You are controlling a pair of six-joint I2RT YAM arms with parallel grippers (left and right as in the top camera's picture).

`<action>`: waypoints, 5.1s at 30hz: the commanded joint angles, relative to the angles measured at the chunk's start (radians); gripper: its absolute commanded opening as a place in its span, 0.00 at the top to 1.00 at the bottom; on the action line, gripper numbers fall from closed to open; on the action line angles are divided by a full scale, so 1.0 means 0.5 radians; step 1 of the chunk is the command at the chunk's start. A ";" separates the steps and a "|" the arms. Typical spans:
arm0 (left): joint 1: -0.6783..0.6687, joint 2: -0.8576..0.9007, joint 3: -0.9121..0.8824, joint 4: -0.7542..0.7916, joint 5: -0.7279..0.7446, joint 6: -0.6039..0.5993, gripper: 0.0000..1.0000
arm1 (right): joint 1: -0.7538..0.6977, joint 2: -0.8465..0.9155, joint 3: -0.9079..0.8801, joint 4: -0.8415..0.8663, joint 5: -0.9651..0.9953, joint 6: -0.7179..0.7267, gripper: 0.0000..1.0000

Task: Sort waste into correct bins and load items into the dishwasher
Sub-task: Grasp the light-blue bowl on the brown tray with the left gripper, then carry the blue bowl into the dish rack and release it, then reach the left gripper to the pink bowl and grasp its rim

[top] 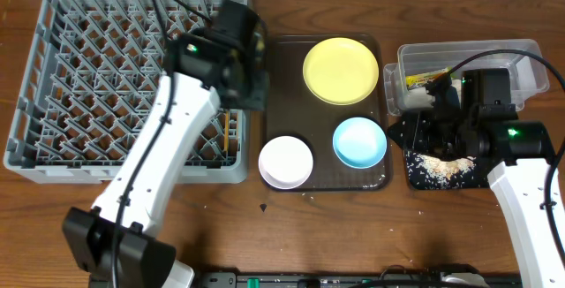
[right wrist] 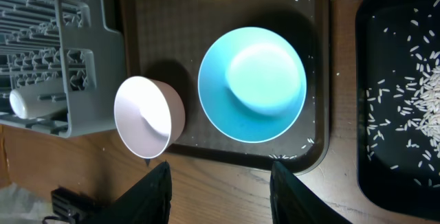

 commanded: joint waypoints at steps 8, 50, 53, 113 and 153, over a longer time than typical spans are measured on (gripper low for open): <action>-0.438 0.130 -0.381 0.490 0.134 -0.126 0.55 | -0.017 -0.021 0.032 -0.006 0.087 -0.033 0.54; -0.264 -0.080 -0.388 0.487 -1.373 -0.185 0.93 | -0.016 -0.021 0.032 -0.058 0.087 -0.033 0.54; -0.158 -0.100 -0.388 0.381 -2.009 -0.071 0.93 | -0.016 -0.021 0.032 -0.058 0.087 -0.033 0.54; 0.011 0.247 -0.408 0.785 -1.350 0.238 0.36 | -0.016 -0.022 0.032 -0.056 0.087 -0.033 0.54; -0.780 0.163 -1.074 1.556 0.497 -0.536 0.87 | -0.016 -0.021 0.032 -0.070 0.086 -0.031 0.54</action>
